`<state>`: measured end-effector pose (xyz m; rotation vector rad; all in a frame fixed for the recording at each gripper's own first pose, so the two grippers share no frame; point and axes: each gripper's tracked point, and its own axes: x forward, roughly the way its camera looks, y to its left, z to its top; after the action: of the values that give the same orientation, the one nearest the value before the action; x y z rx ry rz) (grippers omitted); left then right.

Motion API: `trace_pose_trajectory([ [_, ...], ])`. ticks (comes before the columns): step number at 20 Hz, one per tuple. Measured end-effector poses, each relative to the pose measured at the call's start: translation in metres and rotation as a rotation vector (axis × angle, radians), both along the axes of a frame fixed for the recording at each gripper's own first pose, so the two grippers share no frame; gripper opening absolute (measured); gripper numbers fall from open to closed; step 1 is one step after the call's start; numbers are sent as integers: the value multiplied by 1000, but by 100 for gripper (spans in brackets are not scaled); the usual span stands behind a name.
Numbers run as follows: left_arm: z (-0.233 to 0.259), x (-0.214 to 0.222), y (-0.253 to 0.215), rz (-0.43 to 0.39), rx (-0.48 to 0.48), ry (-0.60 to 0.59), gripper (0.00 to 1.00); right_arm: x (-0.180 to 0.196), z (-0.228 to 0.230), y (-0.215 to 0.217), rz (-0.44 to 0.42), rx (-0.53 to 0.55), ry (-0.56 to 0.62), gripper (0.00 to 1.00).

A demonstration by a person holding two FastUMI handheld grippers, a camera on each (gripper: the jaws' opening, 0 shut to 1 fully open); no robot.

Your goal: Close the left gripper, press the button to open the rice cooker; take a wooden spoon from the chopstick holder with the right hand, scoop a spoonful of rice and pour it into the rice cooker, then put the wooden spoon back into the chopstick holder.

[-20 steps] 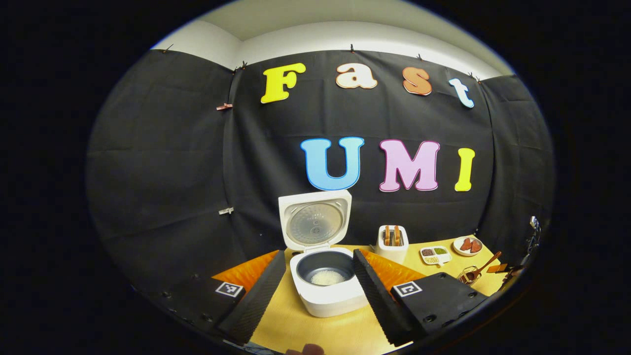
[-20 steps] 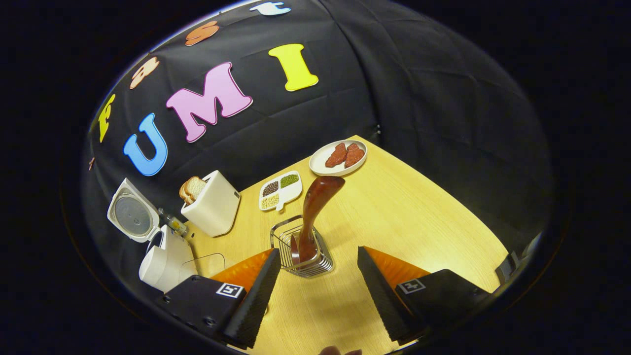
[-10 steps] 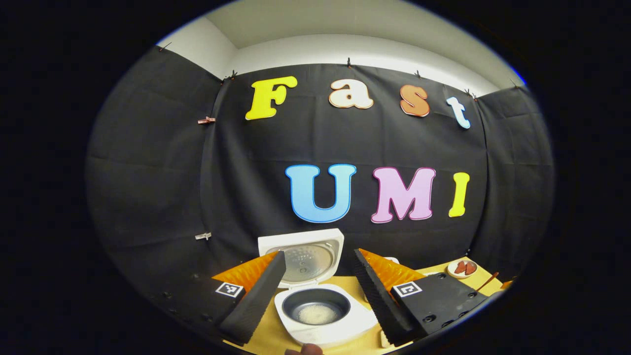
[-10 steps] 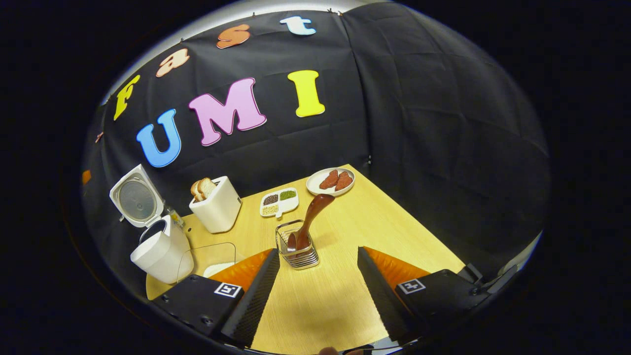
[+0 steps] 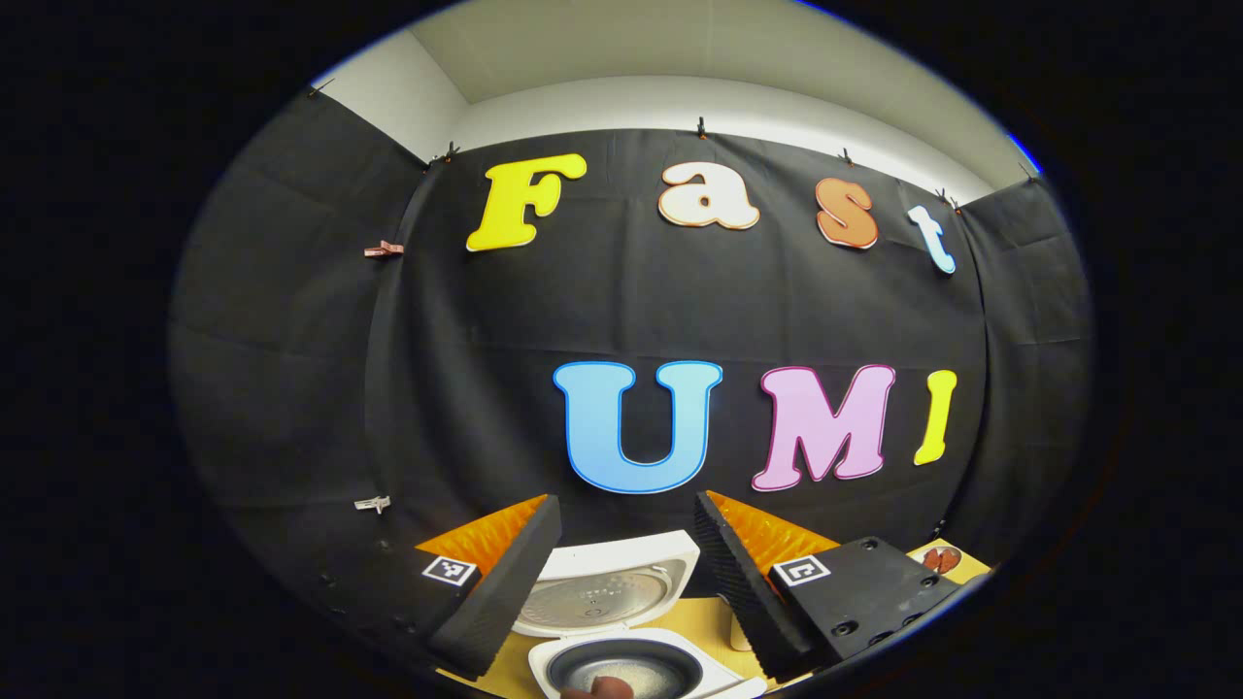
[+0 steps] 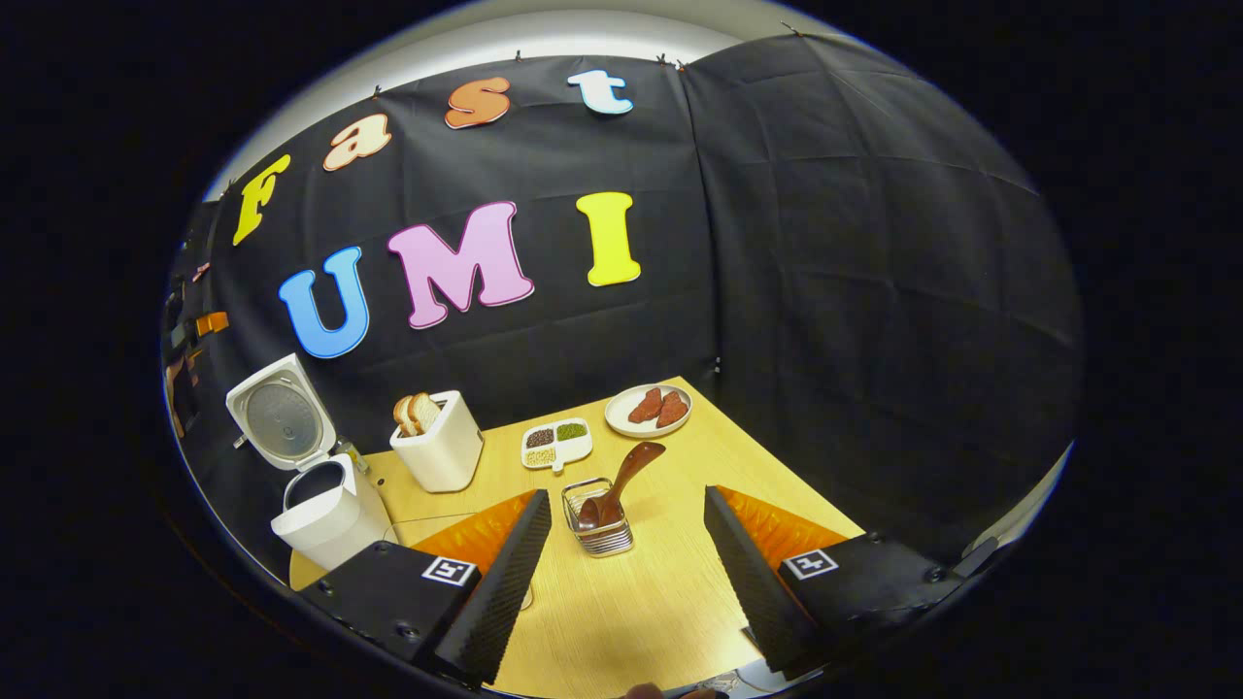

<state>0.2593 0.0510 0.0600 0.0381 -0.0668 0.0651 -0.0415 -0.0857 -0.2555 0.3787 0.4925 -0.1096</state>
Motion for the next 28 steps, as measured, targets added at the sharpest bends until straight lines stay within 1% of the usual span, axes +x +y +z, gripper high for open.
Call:
trace_pose_trajectory([
  [3, -14, 43, 16, 38, 11, 27, 95, -6, 9, -6, -30, -20, -11, 98],
  [5, -29, 72, 28, 65, 0, 52, 95, -11, 11, -11, -53, -40, -6, 98],
  [6, -38, 84, 33, 75, -11, 71, 93, -15, 11, -11, -60, -47, 1, 99],
  [7, -46, 96, 37, 84, -19, 88, 95, -18, 10, -12, -68, -51, 6, 99],
  [8, -54, 107, 42, 90, -22, 106, 95, -20, 11, -12, -74, -56, 9, 99],
  [13, -71, 136, 63, 133, -4, 141, 95, -30, 6, -14, -91, -69, 35, 99],
  [15, -85, 141, 68, 150, 1, 179, 95, -33, 4, -15, -96, -65, 44, 99],
  [17, -110, 142, 74, 174, -30, 247, 95, -36, 2, -18, -109, -55, 50, 99],
  [18, -116, 140, 74, 179, -80, 258, 95, -37, 3, -18, -112, -47, 51, 99],
  [19, -112, 139, 75, 176, -93, 242, 99, -38, 2, -19, -114, -41, 51, 99],
  [20, -114, 135, 71, 179, -94, 265, 100, -40, 0, -21, -115, -39, 55, 99],
  [21, -117, 130, 67, 179, -80, 273, 97, -41, -1, -23, -117, -35, 55, 99],
  [25, -123, 102, 54, 175, -86, 276, 98, -48, -3, -27, -122, 1, 58, 99],
  [28, -139, 67, 35, 168, -99, 293, 98, -54, -5, -31, -106, -4, 56, 99],
])
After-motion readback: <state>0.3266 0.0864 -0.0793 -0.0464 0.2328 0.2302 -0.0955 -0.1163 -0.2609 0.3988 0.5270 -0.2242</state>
